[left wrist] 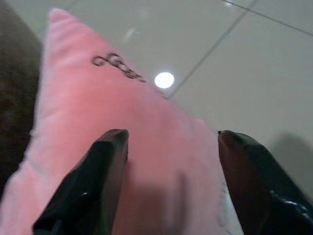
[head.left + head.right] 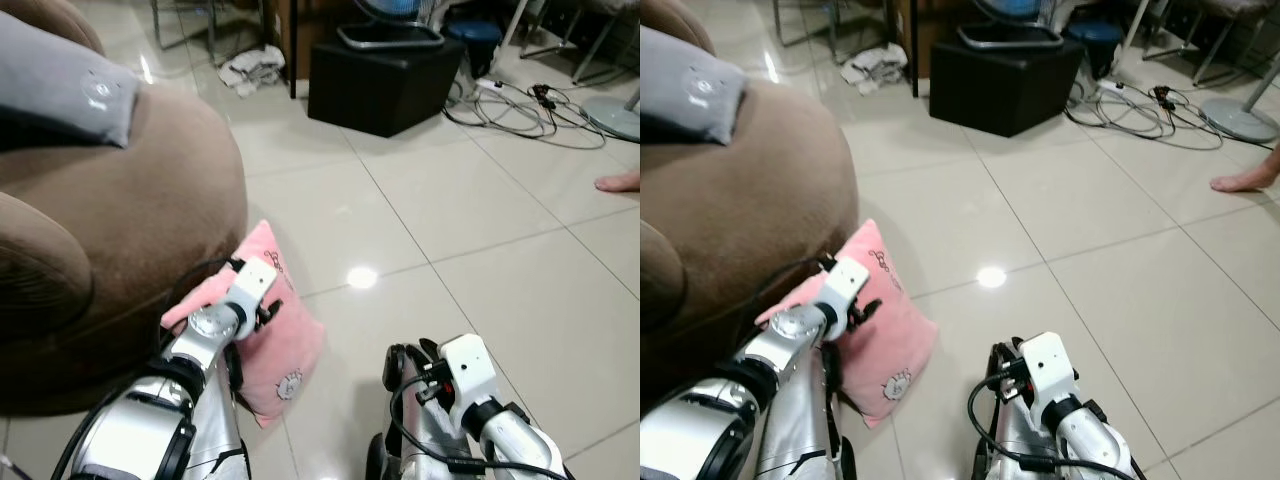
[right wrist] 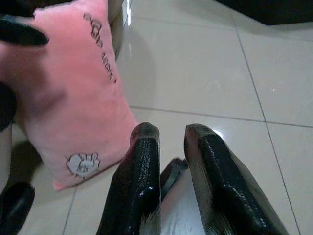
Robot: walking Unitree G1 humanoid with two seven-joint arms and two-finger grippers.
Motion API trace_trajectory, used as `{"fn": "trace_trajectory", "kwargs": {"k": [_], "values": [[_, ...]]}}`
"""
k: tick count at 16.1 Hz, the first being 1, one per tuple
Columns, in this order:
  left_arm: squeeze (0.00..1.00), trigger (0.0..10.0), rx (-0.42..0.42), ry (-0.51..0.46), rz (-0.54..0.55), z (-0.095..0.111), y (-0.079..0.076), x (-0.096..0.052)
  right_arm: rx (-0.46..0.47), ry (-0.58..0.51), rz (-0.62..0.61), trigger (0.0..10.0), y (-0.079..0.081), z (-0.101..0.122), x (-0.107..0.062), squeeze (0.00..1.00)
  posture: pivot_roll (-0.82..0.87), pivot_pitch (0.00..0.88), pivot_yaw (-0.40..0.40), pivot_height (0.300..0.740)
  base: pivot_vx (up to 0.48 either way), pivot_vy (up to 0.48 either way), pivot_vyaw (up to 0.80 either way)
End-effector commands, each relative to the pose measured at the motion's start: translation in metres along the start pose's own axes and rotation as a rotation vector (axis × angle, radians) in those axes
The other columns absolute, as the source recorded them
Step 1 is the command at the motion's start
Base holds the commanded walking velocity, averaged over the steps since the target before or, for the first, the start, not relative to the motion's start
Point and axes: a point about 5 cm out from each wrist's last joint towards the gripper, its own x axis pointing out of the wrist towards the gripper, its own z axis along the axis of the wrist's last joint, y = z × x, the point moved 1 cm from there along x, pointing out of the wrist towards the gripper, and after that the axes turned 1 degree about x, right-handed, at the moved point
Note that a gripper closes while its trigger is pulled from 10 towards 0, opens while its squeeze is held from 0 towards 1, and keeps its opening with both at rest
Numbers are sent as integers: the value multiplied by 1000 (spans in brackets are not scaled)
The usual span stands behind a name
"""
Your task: Move the pillow to the sofa from floor
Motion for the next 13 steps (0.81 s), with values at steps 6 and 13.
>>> {"fn": "trace_trajectory", "kwargs": {"k": [6,13], "values": [[1000,10000,167,66,300,0,53,-13,-25,-107,170,10000,11,31,-2,0,-55,184,-70,472,0,0,0],[0,10000,167,122,305,-5,63,-17,-74,-160,251,10000,-1,56,9,0,-68,211,-76,472,0,0,0]]}}
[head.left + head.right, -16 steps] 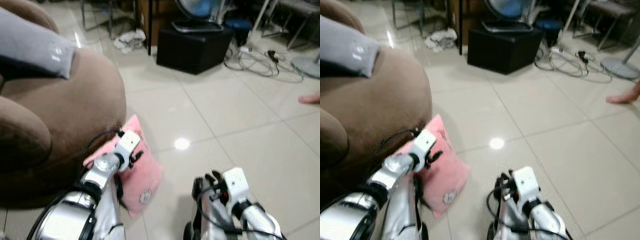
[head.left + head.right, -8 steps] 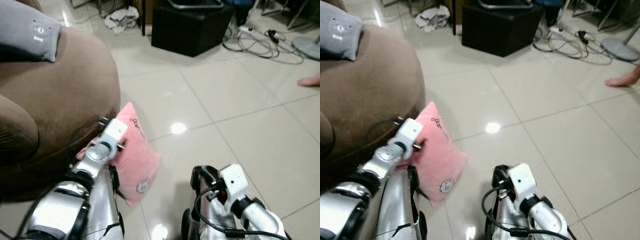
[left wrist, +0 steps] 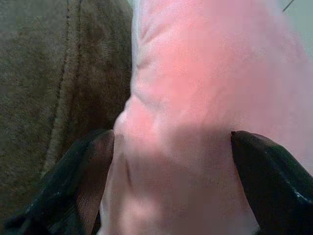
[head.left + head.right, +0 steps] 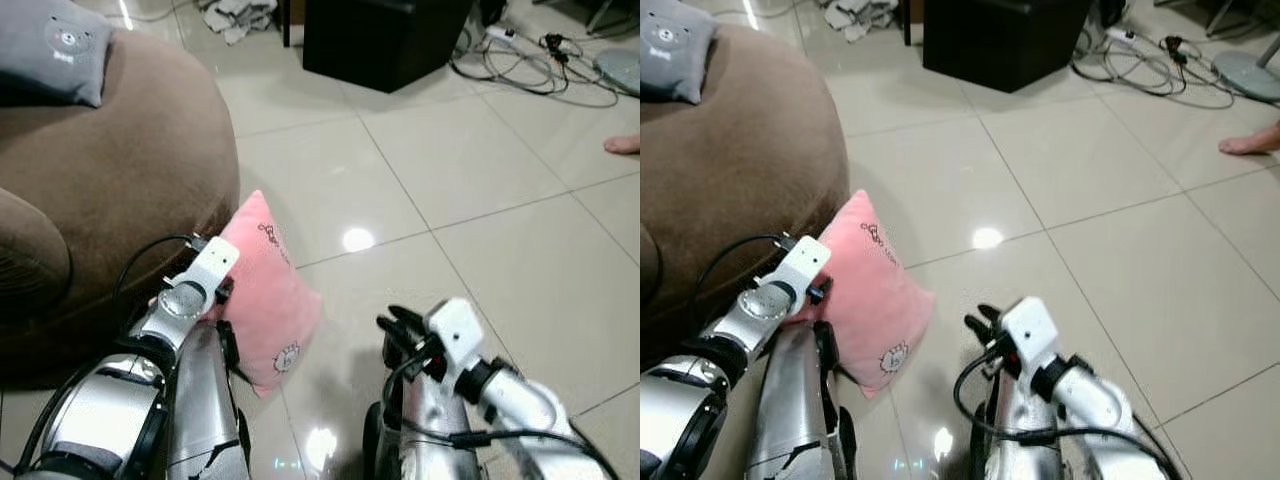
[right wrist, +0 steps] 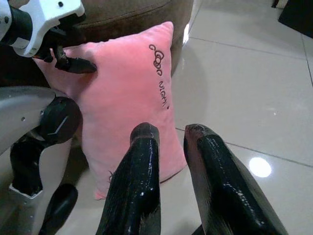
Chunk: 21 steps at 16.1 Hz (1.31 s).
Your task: Move the pillow to the sofa from floor
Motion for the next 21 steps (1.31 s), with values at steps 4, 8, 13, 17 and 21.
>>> {"fn": "trace_trajectory", "kwargs": {"k": [4,8,13,17,21], "values": [[0,10000,96,28,44,3,7,1,-7,17,63,10000,-5,4,-6,0,-88,222,-77,472,0,0,0],[0,10000,140,73,-13,-2,-1,1,-19,24,81,10000,-6,6,-6,0,-104,231,-58,472,0,0,0],[0,10000,159,85,-28,-1,0,1,-28,18,74,10000,-7,9,-6,0,-104,236,-49,472,0,0,0],[0,2549,212,89,21,-1,10,1,-28,16,45,10000,-7,9,-6,0,-115,245,-32,472,0,0,0],[0,0,217,116,44,-4,14,0,-22,20,54,10000,-2,8,-8,0,-123,252,-40,472,0,0,0]]}}
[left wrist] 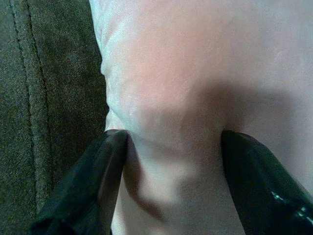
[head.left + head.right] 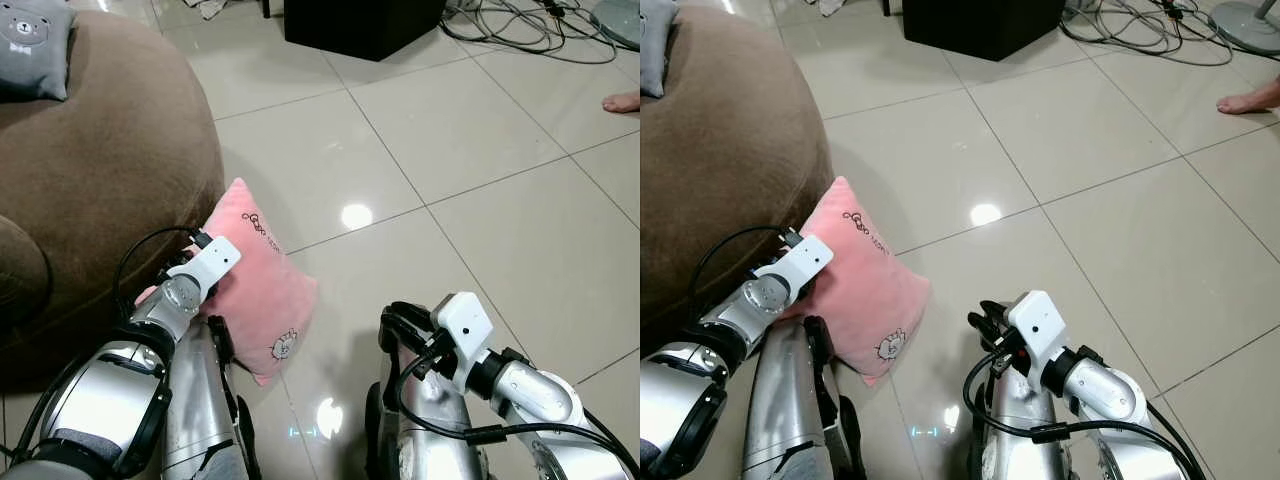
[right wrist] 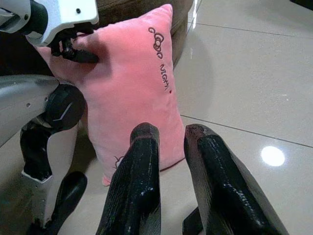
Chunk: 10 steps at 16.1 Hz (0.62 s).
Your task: Move the pillow to the sofa from floor
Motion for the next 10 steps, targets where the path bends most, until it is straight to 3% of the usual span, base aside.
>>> {"fn": "trace_trajectory", "kwargs": {"k": [1,10], "values": [[0,0,11,35,15,-7,3,0,0,3,3,10000,3,1,-2,0,-124,251,-40,472,0,0,0],[0,0,14,29,-3,-7,-3,0,26,-4,-13,10000,5,0,-2,0,-120,250,-48,472,0,0,0]]}}
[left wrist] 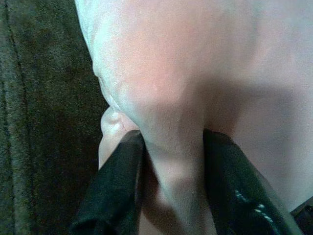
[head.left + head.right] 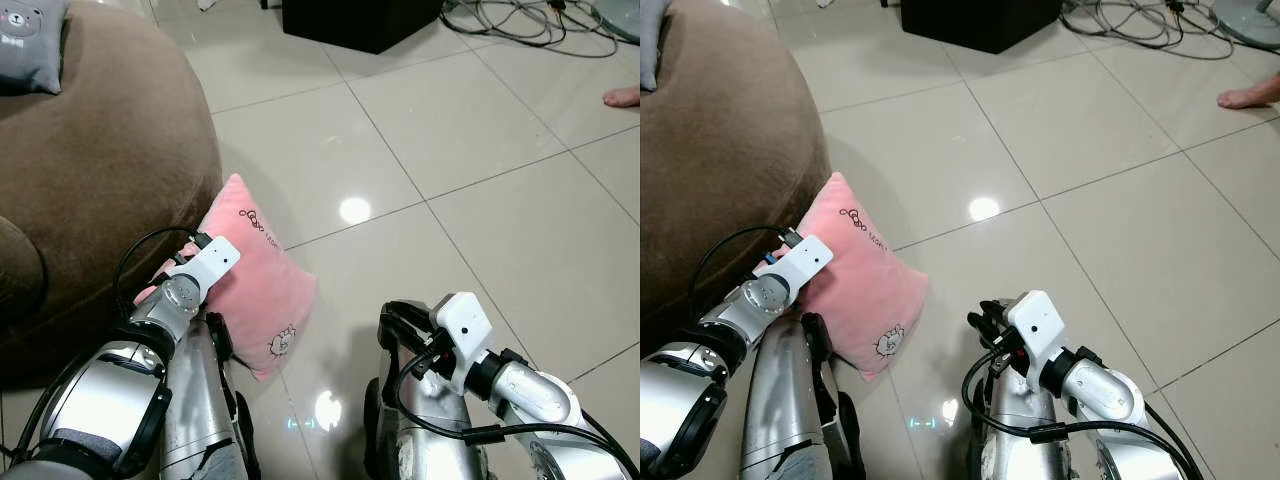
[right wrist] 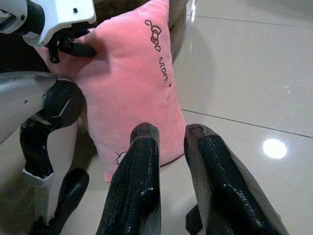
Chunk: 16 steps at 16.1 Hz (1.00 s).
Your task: Move the pillow to the sofa from floor
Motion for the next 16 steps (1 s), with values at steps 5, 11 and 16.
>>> {"fn": "trace_trajectory", "kwargs": {"k": [5,11,16], "values": [[0,0,23,24,-5,-7,-3,0,19,-10,-5,10000,4,1,-4,0,-121,244,-47,472,0,0,0],[0,0,5,17,0,-5,-1,0,9,-5,-13,10000,2,1,-3,0,-121,245,-50,472,0,0,0],[0,0,-49,-8,-9,-1,-2,0,7,-1,-18,10000,3,-1,-4,0,-120,230,-54,472,0,0,0]]}}
